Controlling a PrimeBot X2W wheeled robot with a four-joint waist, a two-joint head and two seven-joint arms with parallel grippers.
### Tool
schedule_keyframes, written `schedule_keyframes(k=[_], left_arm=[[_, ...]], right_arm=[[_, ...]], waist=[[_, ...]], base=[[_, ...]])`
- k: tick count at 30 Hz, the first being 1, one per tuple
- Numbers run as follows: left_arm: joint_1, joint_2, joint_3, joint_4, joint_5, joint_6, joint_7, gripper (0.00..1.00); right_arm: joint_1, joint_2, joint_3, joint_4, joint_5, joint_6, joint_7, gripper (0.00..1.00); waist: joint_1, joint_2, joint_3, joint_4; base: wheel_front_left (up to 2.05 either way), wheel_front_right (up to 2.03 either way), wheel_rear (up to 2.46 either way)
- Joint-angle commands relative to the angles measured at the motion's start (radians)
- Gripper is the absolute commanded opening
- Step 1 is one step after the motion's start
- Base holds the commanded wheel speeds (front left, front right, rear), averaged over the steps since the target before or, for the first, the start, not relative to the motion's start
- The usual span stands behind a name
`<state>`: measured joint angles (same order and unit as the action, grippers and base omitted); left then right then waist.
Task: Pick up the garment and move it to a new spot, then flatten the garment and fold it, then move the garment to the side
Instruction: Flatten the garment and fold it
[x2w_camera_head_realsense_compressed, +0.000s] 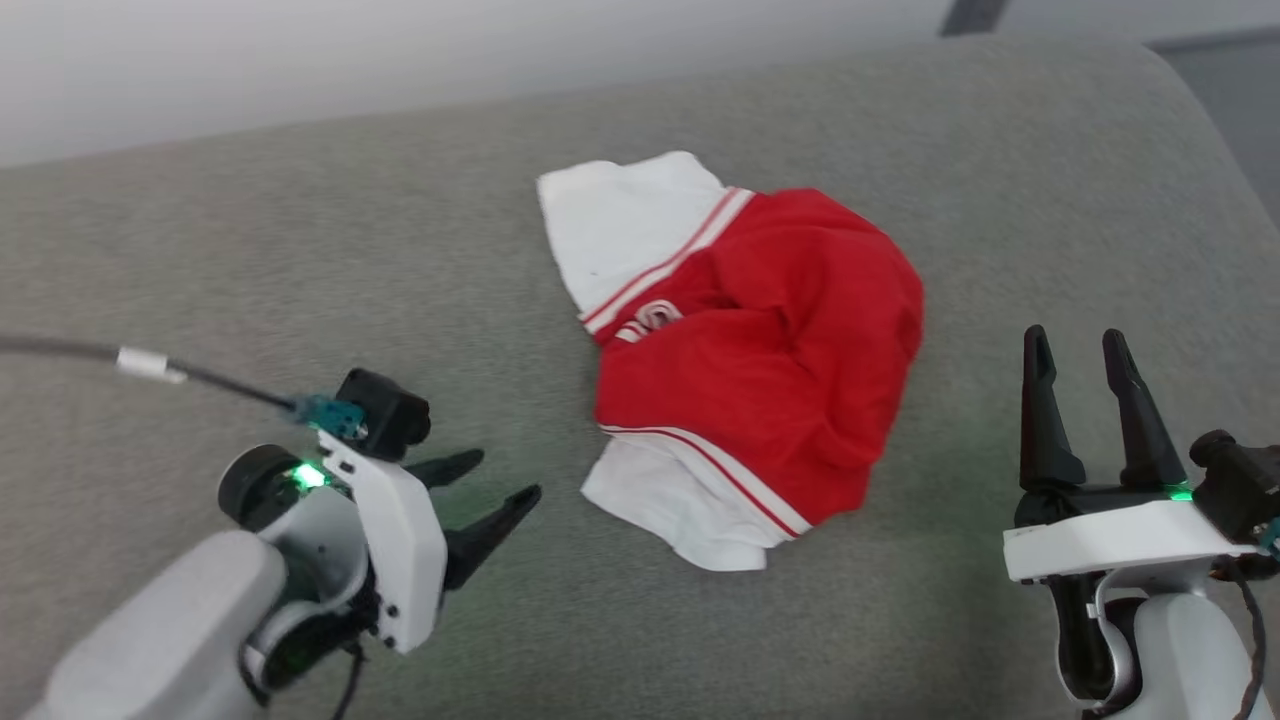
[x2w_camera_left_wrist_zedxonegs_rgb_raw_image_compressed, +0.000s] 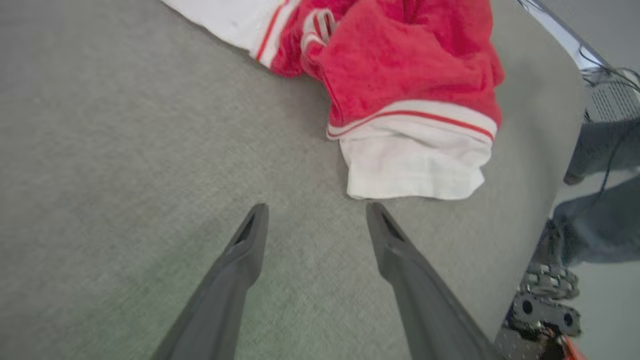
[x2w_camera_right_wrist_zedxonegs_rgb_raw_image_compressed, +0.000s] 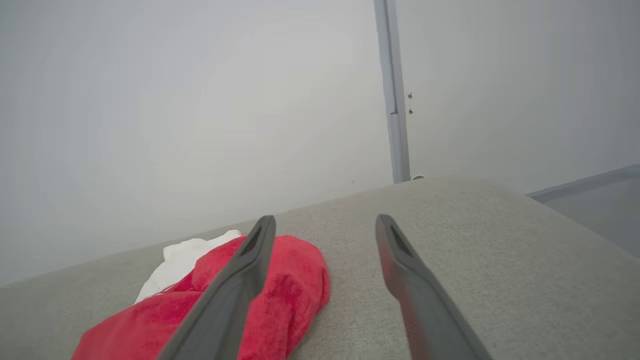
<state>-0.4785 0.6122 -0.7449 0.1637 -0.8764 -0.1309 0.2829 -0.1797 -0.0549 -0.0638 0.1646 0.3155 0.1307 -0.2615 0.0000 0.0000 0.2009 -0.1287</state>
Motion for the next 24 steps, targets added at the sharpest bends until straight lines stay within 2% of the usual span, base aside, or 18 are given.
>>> schedule_keyframes(k=[1, 6, 10, 16, 17, 18, 19, 20, 24], left_arm=[[-0.037, 0.034, -0.034, -0.009, -0.036, 0.001, 0.047, 1.0], [-0.111, 0.063, -0.119, -0.003, -0.155, 0.001, 0.141, 1.0], [-0.149, 0.061, -0.161, 0.004, -0.222, 0.001, 0.151, 1.0], [-0.188, 0.063, -0.238, 0.023, -0.265, 0.001, 0.152, 1.0], [-0.19, 0.062, -0.245, 0.032, -0.278, 0.002, 0.152, 0.88], [-0.195, 0.06, -0.254, 0.043, -0.284, 0.002, 0.149, 0.48], [-0.202, 0.059, -0.259, 0.058, -0.28, 0.002, 0.141, 0.33], [-0.205, 0.055, -0.264, 0.071, -0.29, 0.002, 0.136, 0.0], [-0.221, 0.067, -0.274, 0.113, -0.323, 0.002, 0.098, 0.0]], right_arm=[[-0.013, 0.004, 0.006, 0.002, 0.021, 0.0, -0.005, 1.0], [-0.028, 0.004, 0.013, 0.002, 0.066, 0.0, -0.005, 1.0], [-0.042, 0.004, 0.008, -0.007, 0.093, 0.0, -0.005, 1.0], [-0.059, 0.004, 0.012, -0.006, 0.116, 0.0, -0.005, 1.0], [-0.06, 0.004, 0.014, -0.005, 0.118, 0.0, -0.005, 1.0], [-0.061, 0.004, 0.014, -0.003, 0.122, 0.0, -0.005, 1.0], [-0.062, 0.004, 0.014, -0.003, 0.125, 0.0, -0.005, 1.0], [-0.063, 0.004, 0.014, -0.003, 0.125, 0.0, -0.005, 1.0], [-0.061, 0.004, 0.007, -0.002, 0.117, 0.0, -0.005, 1.0]], waist=[[0.0, 0.0, 0.039, -0.052], [0.0, 0.0, 0.081, -0.113], [0.0, 0.0, 0.113, -0.15], [0.0, 0.0, 0.133, -0.179], [0.0, 0.0, 0.135, -0.181], [0.0, 0.0, 0.136, -0.181], [0.0, 0.0, 0.137, -0.181], [0.0, 0.0, 0.136, -0.179], [0.0, 0.0, 0.129, -0.166]], base=[[0.0, 0.0, 0.0], [0.0, 0.0, 0.0], [0.0, 0.0, 0.0], [0.0, 0.0, 0.0], [0.0, 0.0, 0.0], [0.0, 0.0, 0.0], [0.0, 0.0, 0.0], [0.0, 0.0, 0.0], [0.0, 0.0, 0.0]])
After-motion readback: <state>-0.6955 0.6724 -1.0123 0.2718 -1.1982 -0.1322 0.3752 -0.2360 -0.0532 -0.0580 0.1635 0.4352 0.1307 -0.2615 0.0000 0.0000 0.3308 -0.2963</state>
